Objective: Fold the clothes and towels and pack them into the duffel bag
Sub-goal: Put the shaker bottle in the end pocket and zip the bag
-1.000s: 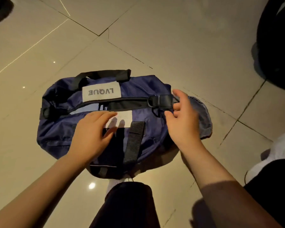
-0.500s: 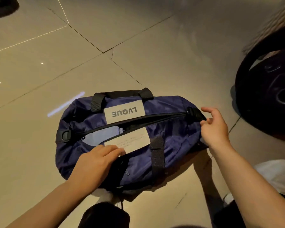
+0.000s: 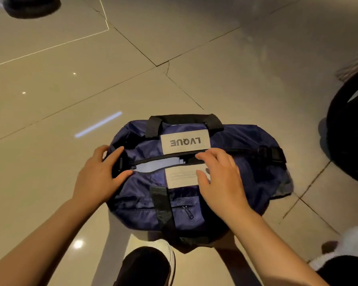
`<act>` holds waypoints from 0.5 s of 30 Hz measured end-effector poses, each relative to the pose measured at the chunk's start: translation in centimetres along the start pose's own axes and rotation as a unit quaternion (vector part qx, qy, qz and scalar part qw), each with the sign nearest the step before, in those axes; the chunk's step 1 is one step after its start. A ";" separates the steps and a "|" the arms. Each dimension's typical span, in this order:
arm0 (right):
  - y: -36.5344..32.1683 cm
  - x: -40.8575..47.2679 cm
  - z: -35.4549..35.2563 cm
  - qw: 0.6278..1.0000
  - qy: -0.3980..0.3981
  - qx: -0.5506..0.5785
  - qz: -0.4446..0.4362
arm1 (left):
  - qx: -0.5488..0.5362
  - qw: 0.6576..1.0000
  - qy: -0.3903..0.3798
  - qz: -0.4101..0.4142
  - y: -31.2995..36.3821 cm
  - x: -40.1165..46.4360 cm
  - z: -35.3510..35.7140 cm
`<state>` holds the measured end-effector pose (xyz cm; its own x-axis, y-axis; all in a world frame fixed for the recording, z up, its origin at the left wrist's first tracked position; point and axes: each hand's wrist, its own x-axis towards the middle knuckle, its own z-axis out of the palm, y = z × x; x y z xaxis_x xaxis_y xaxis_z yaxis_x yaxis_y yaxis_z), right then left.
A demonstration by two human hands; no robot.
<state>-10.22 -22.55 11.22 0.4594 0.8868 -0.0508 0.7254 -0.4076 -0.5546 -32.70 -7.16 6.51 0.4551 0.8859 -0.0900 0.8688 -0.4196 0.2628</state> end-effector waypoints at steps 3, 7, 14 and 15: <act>-2.4 0.7 3.0 0.998 -0.048 0.017 -0.027 | -0.087 0.995 0.028 -0.045 -0.5 0.2 -0.1; -4.3 1.9 5.6 0.997 -0.059 0.016 -0.036 | -0.257 0.960 0.063 -0.095 -1.3 -0.4 -0.6; -9.0 4.0 10.2 0.995 -0.059 0.001 -0.084 | -0.500 0.855 0.064 -0.121 -2.3 -2.0 -1.0; -9.7 4.1 10.7 0.994 -0.068 -0.009 -0.084 | -0.516 0.846 0.066 -0.120 -2.4 -2.2 -0.9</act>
<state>-20.88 -12.61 7.50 0.2585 0.9634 -0.0706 0.7956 -0.2538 -0.5501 -35.93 -7.93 6.99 0.2056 0.9638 -0.1698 0.2698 0.1110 0.9565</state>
